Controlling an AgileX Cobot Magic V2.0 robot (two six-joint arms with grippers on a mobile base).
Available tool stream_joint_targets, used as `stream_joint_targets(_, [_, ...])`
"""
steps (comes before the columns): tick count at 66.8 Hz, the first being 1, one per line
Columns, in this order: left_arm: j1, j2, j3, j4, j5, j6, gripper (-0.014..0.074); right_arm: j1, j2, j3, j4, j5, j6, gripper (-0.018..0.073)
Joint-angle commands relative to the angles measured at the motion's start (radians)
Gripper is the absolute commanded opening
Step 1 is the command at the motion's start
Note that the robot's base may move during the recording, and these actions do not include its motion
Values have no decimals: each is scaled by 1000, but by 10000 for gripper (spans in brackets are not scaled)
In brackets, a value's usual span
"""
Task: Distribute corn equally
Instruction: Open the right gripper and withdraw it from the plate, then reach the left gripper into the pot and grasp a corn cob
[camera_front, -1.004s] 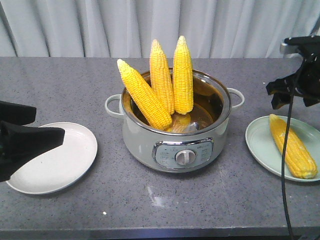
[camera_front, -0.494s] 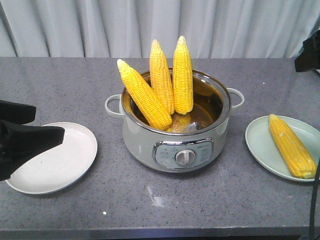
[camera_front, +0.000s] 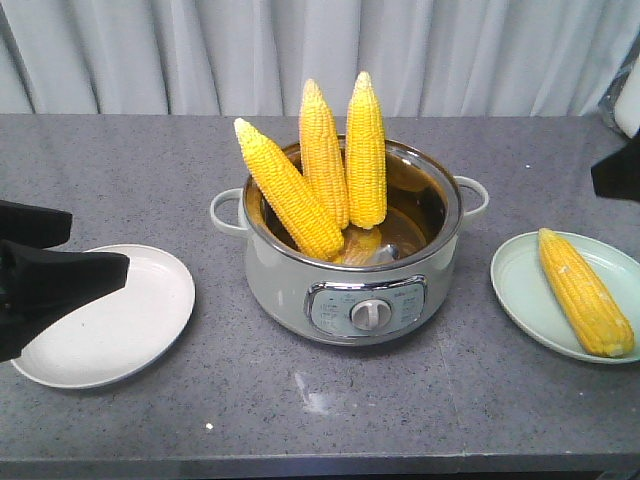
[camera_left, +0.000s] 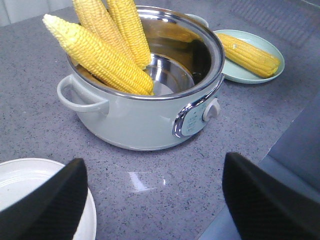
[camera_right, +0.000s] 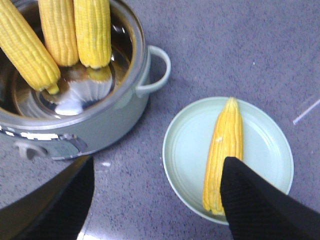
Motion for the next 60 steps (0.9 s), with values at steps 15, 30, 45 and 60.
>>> stream_joint_targets(15, [-6, -2, -32, -50, -44, 2, 545, 4, -245, 294, -7, -215, -29, 472])
stream_joint_targets(30, [-6, 14, -32, -50, -42, -8, 545, 4, -352, 386, -9, -266, -47, 472])
stream_joint_targets(45, [-6, 67, -32, -51, -114, -11, 545, 4, -369, 386, -8, -259, -51, 472])
stream_joint_targets(60, [-6, 189, -68, -62, -213, -51, 554, 4, -369, 386, -8, -261, -51, 472])
